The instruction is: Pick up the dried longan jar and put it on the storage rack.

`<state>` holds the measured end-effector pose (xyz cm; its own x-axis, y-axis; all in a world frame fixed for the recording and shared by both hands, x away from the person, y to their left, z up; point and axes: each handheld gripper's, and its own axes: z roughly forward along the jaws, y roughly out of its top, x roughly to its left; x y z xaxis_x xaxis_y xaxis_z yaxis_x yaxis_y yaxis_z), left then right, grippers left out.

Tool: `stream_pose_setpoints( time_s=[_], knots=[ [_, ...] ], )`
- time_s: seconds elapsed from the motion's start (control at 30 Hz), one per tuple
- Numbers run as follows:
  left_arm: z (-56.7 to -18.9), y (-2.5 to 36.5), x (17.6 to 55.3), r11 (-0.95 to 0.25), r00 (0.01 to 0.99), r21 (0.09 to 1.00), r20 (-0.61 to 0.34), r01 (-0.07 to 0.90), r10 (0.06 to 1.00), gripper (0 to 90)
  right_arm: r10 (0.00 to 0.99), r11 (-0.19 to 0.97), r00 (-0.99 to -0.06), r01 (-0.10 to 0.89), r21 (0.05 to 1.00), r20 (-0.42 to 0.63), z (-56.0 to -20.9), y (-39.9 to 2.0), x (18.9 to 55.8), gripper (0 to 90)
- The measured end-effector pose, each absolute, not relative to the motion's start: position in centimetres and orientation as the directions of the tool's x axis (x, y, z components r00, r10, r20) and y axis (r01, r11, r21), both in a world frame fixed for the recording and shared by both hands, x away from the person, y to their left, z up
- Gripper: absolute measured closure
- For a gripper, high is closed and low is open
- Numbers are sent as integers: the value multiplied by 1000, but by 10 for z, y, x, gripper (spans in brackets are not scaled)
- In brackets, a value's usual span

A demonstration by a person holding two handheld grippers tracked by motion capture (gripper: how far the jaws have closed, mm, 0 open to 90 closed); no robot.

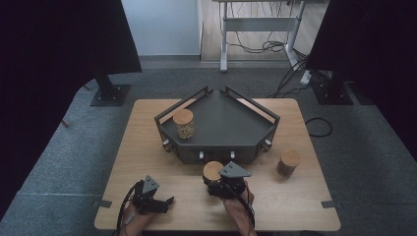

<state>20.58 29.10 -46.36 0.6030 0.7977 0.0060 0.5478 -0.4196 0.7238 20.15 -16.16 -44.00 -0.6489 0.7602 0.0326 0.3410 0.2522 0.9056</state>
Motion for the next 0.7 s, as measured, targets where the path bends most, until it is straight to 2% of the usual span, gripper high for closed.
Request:
stream_pose_setpoints(
  time_s=[0.7],
  knots=[
    [-464, 291, 206, -420, 605, 724, 5, 547, 797, 23, 760, 239, -649, 308, 921, 20, -432, -164, 198, 240]
  ],
)
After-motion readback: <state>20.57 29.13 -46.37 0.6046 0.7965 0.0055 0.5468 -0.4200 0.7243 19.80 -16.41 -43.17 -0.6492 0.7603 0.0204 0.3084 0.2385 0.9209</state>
